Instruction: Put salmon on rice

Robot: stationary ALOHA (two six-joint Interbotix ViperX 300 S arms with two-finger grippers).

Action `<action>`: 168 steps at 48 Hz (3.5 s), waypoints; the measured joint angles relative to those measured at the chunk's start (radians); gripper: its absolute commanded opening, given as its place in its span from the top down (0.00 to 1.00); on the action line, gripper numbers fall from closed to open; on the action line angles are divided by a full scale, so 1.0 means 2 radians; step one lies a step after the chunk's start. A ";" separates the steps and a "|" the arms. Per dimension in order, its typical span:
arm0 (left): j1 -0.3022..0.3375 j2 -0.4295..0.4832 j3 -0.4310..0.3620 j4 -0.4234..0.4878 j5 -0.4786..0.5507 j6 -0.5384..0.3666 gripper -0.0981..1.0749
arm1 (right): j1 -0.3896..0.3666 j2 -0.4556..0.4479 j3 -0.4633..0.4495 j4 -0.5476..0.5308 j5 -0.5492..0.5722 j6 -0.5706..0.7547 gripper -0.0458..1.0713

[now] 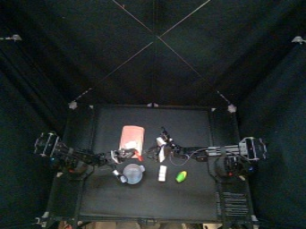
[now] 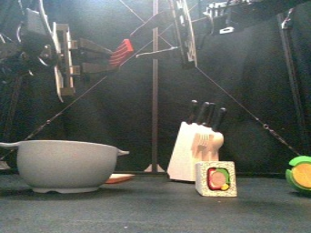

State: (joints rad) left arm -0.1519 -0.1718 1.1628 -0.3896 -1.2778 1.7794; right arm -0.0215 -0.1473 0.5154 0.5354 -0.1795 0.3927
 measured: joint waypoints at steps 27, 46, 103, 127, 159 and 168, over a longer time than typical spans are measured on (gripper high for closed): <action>-0.024 -0.173 -0.001 -0.201 0.242 -0.222 0.37 | 0.019 -0.047 0.092 -0.127 -0.160 -0.001 0.23; 0.032 -0.283 -0.038 -0.393 0.491 -0.238 0.38 | 0.018 -0.089 0.158 -0.186 -0.188 -0.002 0.23; 0.263 -0.114 -0.050 -0.545 0.688 -0.246 0.38 | 0.054 -0.153 0.225 -0.226 -0.209 -0.001 0.23; 0.238 -0.114 -0.070 -0.529 0.769 -0.256 0.38 | 0.054 -0.153 0.225 -0.223 -0.209 -0.001 0.23; 0.209 -0.127 -0.097 -0.480 0.634 -0.271 0.36 | 0.054 -0.153 0.227 -0.217 -0.209 0.001 0.23; 0.206 -0.127 -0.114 -0.451 0.634 -0.272 0.36 | 0.055 -0.153 0.227 -0.217 -0.209 0.000 0.23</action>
State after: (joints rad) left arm 0.2592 -0.4264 0.9357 -1.2916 -0.0092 1.2364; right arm 0.0890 -0.4541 0.9695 0.1012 -0.5967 0.3927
